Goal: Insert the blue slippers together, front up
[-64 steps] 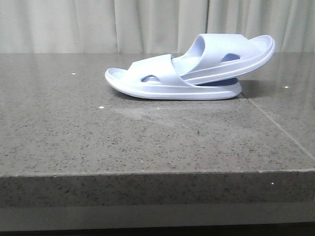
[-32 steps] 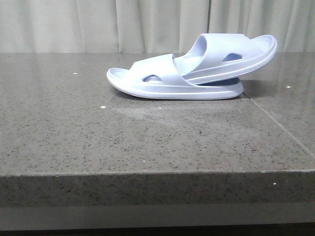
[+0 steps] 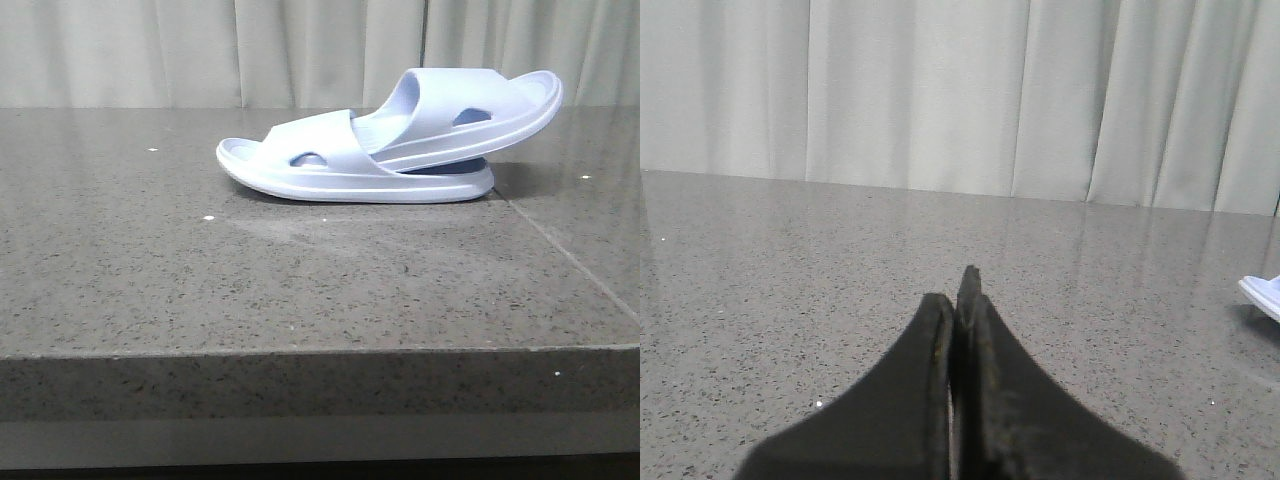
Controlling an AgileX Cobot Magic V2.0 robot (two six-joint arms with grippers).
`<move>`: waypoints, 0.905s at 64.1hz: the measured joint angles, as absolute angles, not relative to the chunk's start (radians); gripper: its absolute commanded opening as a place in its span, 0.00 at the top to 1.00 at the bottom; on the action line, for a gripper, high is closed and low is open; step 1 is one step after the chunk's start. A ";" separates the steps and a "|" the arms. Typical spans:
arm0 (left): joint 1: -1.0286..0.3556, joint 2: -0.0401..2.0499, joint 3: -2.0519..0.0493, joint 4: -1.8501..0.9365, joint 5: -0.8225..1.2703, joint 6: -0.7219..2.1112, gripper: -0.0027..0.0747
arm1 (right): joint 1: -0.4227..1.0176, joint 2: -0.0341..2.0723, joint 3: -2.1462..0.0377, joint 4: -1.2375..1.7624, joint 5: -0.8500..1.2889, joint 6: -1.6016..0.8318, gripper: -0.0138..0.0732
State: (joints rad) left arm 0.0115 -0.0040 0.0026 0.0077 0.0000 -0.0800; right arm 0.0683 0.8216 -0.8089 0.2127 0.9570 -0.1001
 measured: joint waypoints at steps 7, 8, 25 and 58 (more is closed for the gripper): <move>0.012 -0.004 0.003 0.008 0.000 -0.080 0.99 | 0.068 0.822 -0.809 0.213 0.957 -0.100 0.92; 0.012 -0.004 0.003 0.008 0.000 -0.080 0.99 | 0.068 0.822 -0.809 0.213 0.957 -0.100 0.92; 0.012 -0.004 0.003 0.007 0.000 -0.080 0.99 | 0.068 0.665 -0.693 0.201 0.786 -0.132 0.92; 0.012 -0.004 0.003 0.007 0.000 -0.080 0.99 | 0.068 0.058 -0.055 0.233 0.240 -0.174 0.92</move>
State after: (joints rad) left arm 0.0115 -0.0040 0.0026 0.0070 0.0000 -0.0800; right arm 0.0683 0.0582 -0.0546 0.2327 0.2402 -0.1741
